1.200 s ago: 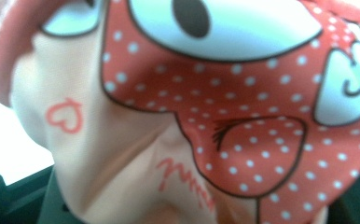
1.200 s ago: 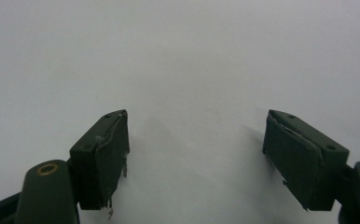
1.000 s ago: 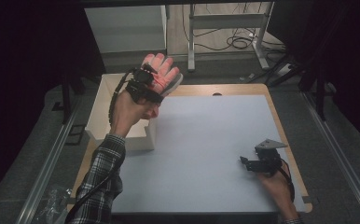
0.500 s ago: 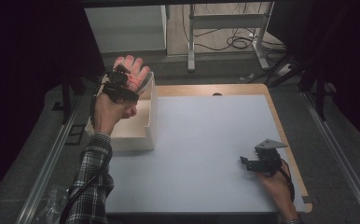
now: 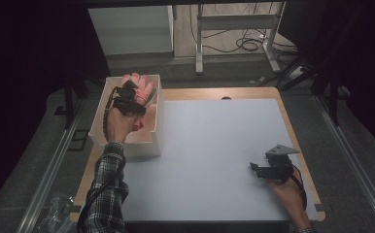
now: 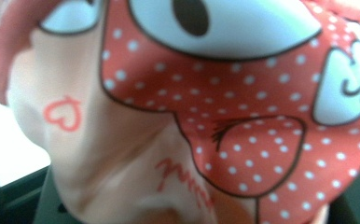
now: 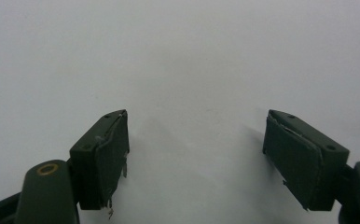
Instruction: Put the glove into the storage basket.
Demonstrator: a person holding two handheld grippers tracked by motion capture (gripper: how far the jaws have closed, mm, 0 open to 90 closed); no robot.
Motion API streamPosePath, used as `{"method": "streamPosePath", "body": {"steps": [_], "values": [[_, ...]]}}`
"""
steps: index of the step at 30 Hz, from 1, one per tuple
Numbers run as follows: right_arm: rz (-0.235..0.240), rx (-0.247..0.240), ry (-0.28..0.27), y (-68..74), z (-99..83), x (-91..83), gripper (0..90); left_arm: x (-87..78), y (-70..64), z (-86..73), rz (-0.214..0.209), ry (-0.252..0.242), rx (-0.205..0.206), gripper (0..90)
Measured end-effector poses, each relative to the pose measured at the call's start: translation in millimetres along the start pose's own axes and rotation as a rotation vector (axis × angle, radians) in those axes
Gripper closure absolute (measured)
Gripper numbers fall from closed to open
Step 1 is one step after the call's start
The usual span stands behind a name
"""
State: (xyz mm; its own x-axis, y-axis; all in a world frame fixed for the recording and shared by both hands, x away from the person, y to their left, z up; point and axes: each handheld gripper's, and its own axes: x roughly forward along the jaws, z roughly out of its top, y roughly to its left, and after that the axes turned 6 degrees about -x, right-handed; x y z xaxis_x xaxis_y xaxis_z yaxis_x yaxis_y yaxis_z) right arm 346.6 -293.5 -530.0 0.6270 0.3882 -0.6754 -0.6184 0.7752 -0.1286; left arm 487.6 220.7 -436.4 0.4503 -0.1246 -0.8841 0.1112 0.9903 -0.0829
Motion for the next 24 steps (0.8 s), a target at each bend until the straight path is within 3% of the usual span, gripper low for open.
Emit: {"method": "streamPosePath", "body": {"steps": [6, 14, 19, 21, 24], "values": [[0.0, -0.001, -0.001, 0.0, 0.0, 0.0, 22.6, 24.0, -2.5, -1.1, 0.027, 0.065, -0.008, 36.2], [0.0, -0.001, -0.001, 0.0, 0.0, 0.0, 22.6, 48.2, -5.2, 1.6, 0.033, 0.139, -0.005, 34.0], [0.0, -0.001, 0.0, 0.0, 0.0, 0.1, 22.6, 64.0, -14.8, 1.4, 0.006, 0.215, 0.001, 28.9], [0.0, -0.001, 0.0, 0.0, 0.0, 0.0, 22.6, 69.3, -16.8, 0.7, -0.001, 0.241, -0.007, 23.4], [0.0, -0.001, -0.001, 0.0, 0.0, 0.0, 22.6, 67.1, -14.7, 0.8, -0.034, 0.249, 0.015, 14.1]]}}
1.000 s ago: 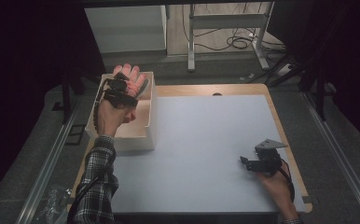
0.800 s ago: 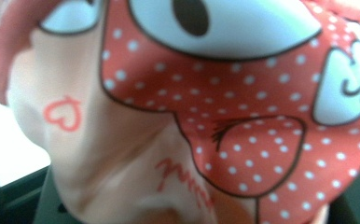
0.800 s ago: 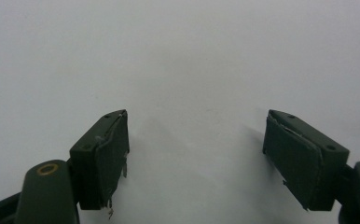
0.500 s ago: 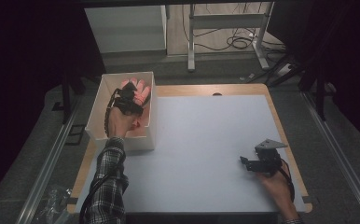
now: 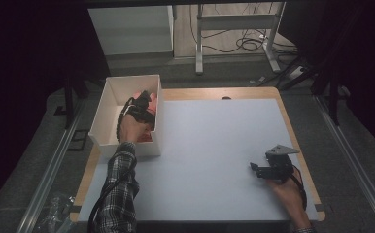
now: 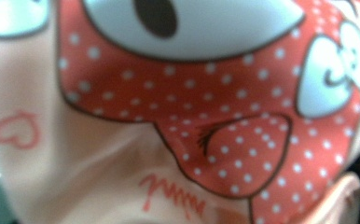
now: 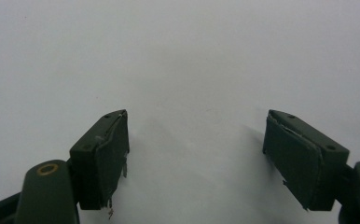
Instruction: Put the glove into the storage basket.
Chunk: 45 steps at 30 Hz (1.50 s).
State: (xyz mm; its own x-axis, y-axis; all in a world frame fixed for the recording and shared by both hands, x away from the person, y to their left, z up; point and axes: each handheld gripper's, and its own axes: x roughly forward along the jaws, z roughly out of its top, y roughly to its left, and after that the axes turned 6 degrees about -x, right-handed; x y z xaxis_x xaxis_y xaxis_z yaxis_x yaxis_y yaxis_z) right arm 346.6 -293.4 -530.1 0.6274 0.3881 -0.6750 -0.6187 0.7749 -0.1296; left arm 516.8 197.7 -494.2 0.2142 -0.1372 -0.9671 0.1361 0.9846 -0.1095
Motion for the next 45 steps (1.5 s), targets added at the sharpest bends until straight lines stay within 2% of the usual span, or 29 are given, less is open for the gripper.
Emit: {"method": "streamPosePath", "body": {"steps": [1, 3, 4, 7, 10, 13, 15, 18, 19, 21, 22, 25, 27, 29, 32, 33, 34, 36, 38, 40, 45], "values": [[0.0, 0.0, 0.0, 0.0, 0.0, 0.0, 22.6, -1.9, 1.2, -0.5, 0.002, -0.001, 0.002, 11.9], [0.0, 0.0, 0.0, 0.0, 0.0, 0.0, 22.6, -7.4, 4.2, -2.2, -0.028, -0.007, -0.005, 6.5], [0.0, 0.0, 0.0, 0.0, 0.0, 0.0, 22.6, -13.3, 6.3, -3.6, -0.053, -0.015, -0.007, 5.3], [0.0, 0.0, 0.0, 0.1, 0.0, 0.0, 22.6, -26.4, 8.5, -6.7, -0.075, -0.032, -0.013, 3.8], [-0.001, 0.0, 0.0, 0.1, 0.0, -0.1, 22.6, -45.9, 10.7, -11.6, -0.09, -0.067, -0.004, 4.0], [-0.001, 0.0, 0.0, 0.1, 0.0, -0.1, 22.6, -68.5, 16.7, -18.0, -0.106, -0.131, 0.012, 5.0], [-0.002, 0.0, 0.0, 0.2, 0.0, -0.1, 22.6, -80.1, 22.4, -22.8, -0.096, -0.171, 0.022, 10.0], [-0.002, 0.0, 0.0, 0.2, 0.0, -0.1, 22.5, -86.4, 31.6, -31.5, -0.042, -0.217, 0.017, 30.2], [-0.002, 0.0, 0.0, 0.2, 0.0, -0.1, 22.5, -86.3, 33.1, -32.7, -0.035, -0.222, 0.013, 39.4], [-0.002, -0.002, 0.001, 0.1, -0.1, -0.1, 22.5, -84.0, 39.8, -37.3, -0.002, -0.257, -0.026, 52.3], [-0.002, 0.0, 0.0, 0.2, 0.0, -0.1, 22.5, -81.6, 42.6, -38.7, 0.018, -0.259, -0.031, 58.1], [-0.002, 0.0, 0.0, 0.2, 0.0, 0.0, 22.5, -68.0, 46.2, -40.3, 0.075, -0.223, -0.046, 66.9], [-0.002, -0.001, 0.0, 0.2, 0.0, -0.1, 22.5, -54.1, 48.4, -40.3, 0.089, -0.195, -0.054, 68.4], [-0.002, -0.001, 0.0, 0.2, 0.0, 0.0, 22.5, -41.4, 50.1, -39.7, 0.077, -0.182, -0.062, 69.7], [-0.002, -0.001, 0.0, 0.2, 0.0, 0.0, 22.5, -28.5, 51.5, -37.1, -0.003, -0.185, -0.086, 70.8], [-0.002, -0.001, 0.0, 0.1, 0.0, 0.0, 22.5, -28.2, 49.8, -35.5, 0.007, -0.185, -0.078, 71.1], [-0.002, -0.001, 0.0, 0.1, 0.0, 0.0, 22.5, -28.3, 47.3, -33.8, -0.004, -0.196, -0.071, 71.7], [-0.001, 0.0, 0.0, 0.1, 0.0, 0.1, 22.4, -27.5, 40.5, -29.7, -0.063, -0.21, -0.058, 72.1], [-0.002, 0.0, 0.0, 0.1, 0.0, 0.1, 22.5, -26.4, 30.1, -25.4, -0.002, -0.197, -0.035, 73.3], [-0.002, 0.0, 0.0, 0.1, 0.0, 0.0, 22.5, -25.6, 26.8, -22.7, 0.029, -0.186, -0.028, 73.4], [-0.002, 0.0, 0.0, 0.1, 0.0, 0.0, 22.4, -28.1, 37.9, -24.5, 0.019, -0.188, -0.054, 63.3]]}}
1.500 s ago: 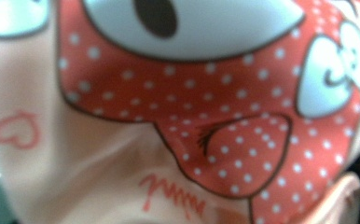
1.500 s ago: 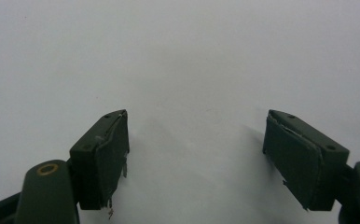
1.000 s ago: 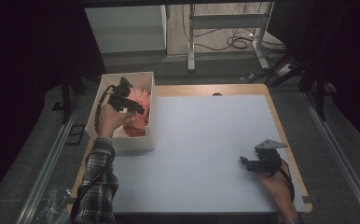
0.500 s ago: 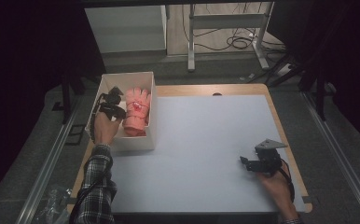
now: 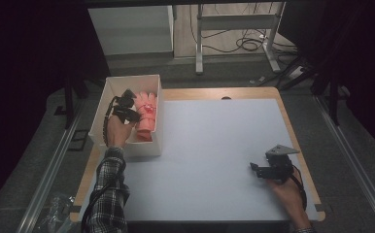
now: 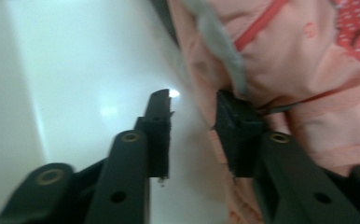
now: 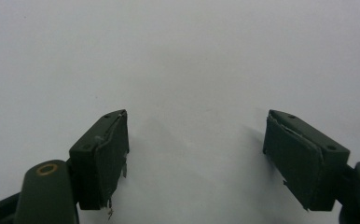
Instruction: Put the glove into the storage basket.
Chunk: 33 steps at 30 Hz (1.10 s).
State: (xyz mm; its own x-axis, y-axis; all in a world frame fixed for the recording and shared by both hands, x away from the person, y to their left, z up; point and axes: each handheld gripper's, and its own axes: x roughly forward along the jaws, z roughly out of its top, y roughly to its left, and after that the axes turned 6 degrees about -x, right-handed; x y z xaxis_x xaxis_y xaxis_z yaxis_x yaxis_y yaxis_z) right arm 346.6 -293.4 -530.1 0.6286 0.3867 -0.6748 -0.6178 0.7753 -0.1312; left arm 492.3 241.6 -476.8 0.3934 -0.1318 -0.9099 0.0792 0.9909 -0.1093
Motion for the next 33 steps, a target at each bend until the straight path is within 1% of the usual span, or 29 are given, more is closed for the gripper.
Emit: {"method": "streamPosePath", "body": {"steps": [5, 8, 9, 10, 14, 19, 20, 22, 26, 28, 30, 31, 33], "values": [[0.0, -0.002, 0.0, 0.0, 0.0, -0.1, 22.5, -6.9, 8.2, -3.0, 0.028, -0.024, -0.009, 48.9], [0.0, -0.001, 0.001, 0.0, 0.0, -0.1, 22.5, -12.1, 10.2, -4.3, 0.038, -0.045, -0.01, 40.7], [0.0, 0.0, 0.0, 0.1, 0.0, 0.0, 22.5, -15.3, 11.6, -4.6, 0.037, -0.051, -0.004, 40.1], [0.0, 0.0, 0.0, 0.1, 0.0, -0.1, 22.4, -16.9, 11.7, -4.8, 0.034, -0.06, -0.011, 38.2], [0.0, 0.0, 0.0, 0.1, 0.0, -0.1, 22.4, -26.6, 12.4, -6.1, 0.029, -0.093, -0.005, 31.9], [-0.002, 0.0, 0.0, 0.2, 0.0, -0.1, 22.3, -37.0, 10.5, -9.5, 0.023, -0.124, 0.011, 23.9], [-0.003, 0.0, 0.0, 0.2, 0.0, 0.0, 22.3, -37.9, 10.4, -10.1, 0.02, -0.13, 0.012, 21.5], [-0.003, 0.0, 0.0, 0.2, 0.0, -0.1, 22.2, -40.4, 11.3, -11.8, 0.017, -0.136, 0.01, 19.6], [-0.003, 0.0, 0.0, 0.2, -0.1, -0.1, 22.2, -43.3, 13.5, -17.0, -0.024, -0.149, 0.004, 14.0], [-0.004, 0.0, 0.0, 0.2, -0.1, -0.1, 22.1, -44.1, 13.8, -20.4, -0.055, -0.158, 0.003, 11.7], [-0.004, 0.0, 0.001, 0.3, -0.1, -0.1, 22.1, -45.3, 13.8, -24.6, -0.092, -0.164, 0.011, 10.0], [-0.004, 0.0, 0.001, 0.3, -0.1, -0.1, 22.0, -45.9, 13.4, -26.2, -0.099, -0.17, 0.011, 9.3], [-0.004, -0.001, 0.0, 0.3, -0.1, -0.1, 22.0, -48.3, 13.0, -30.3, -0.112, -0.179, 0.024, 8.3]]}}
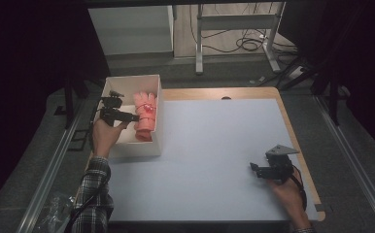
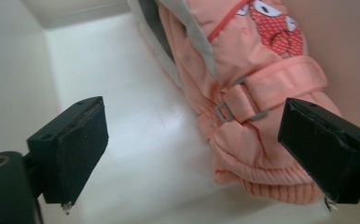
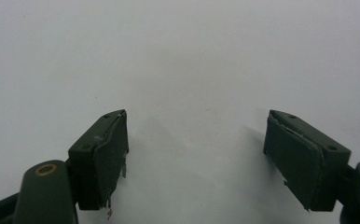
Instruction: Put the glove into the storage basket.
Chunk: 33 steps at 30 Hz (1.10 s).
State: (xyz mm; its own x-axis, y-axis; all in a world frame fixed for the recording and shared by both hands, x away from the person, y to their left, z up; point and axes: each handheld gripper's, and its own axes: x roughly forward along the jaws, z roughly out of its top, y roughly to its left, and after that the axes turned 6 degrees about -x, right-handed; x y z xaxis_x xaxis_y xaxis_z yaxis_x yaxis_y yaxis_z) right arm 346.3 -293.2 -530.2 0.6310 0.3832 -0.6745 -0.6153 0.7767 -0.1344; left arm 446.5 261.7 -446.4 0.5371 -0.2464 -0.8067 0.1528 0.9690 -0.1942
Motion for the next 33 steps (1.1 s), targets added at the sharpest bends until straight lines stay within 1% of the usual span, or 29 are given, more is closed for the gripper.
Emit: {"method": "streamPosePath", "body": {"steps": [3, 6, 7, 12, 15, 18, 22, 24, 30, 33], "values": [[-0.001, 0.0, 0.0, 0.1, 0.0, 0.0, 21.9, -4.1, -1.0, -4.6, -0.01, -0.01, 0.014, 6.9], [-0.002, 0.0, 0.001, 0.1, 0.0, 0.0, 21.8, -9.7, -2.7, -10.5, 0.001, -0.029, 0.044, 6.1], [-0.002, 0.0, 0.001, 0.1, 0.0, 0.0, 21.7, -11.4, -2.9, -12.1, 0.0, -0.033, 0.048, 5.6], [-0.003, 0.0, 0.001, 0.1, 0.0, 0.0, 21.5, -18.6, -3.1, -19.4, -0.017, -0.055, 0.065, 4.5], [-0.003, 0.001, 0.001, 0.2, 0.0, 0.0, 21.4, -22.9, -3.2, -23.7, -0.037, -0.074, 0.065, 4.1], [-0.004, 0.002, 0.001, 0.3, 0.0, 0.0, 21.2, -26.7, -3.6, -28.3, -0.052, -0.091, 0.076, 3.7], [-0.006, 0.002, 0.001, 0.3, 0.0, 0.1, 21.0, -31.1, -3.9, -33.8, -0.052, -0.101, 0.098, 3.1], [-0.006, 0.002, 0.001, 0.3, 0.0, 0.1, 20.9, -32.6, -4.3, -35.9, -0.055, -0.109, 0.097, 3.0], [-0.008, 0.002, 0.003, 0.3, 0.0, 0.1, 20.4, -39.6, -5.7, -40.4, -0.078, -0.12, 0.118, 2.9], [-0.009, 0.002, 0.003, 0.3, 0.0, 0.1, 20.2, -43.9, -8.2, -41.6, -0.09, -0.132, 0.119, 2.8]]}}
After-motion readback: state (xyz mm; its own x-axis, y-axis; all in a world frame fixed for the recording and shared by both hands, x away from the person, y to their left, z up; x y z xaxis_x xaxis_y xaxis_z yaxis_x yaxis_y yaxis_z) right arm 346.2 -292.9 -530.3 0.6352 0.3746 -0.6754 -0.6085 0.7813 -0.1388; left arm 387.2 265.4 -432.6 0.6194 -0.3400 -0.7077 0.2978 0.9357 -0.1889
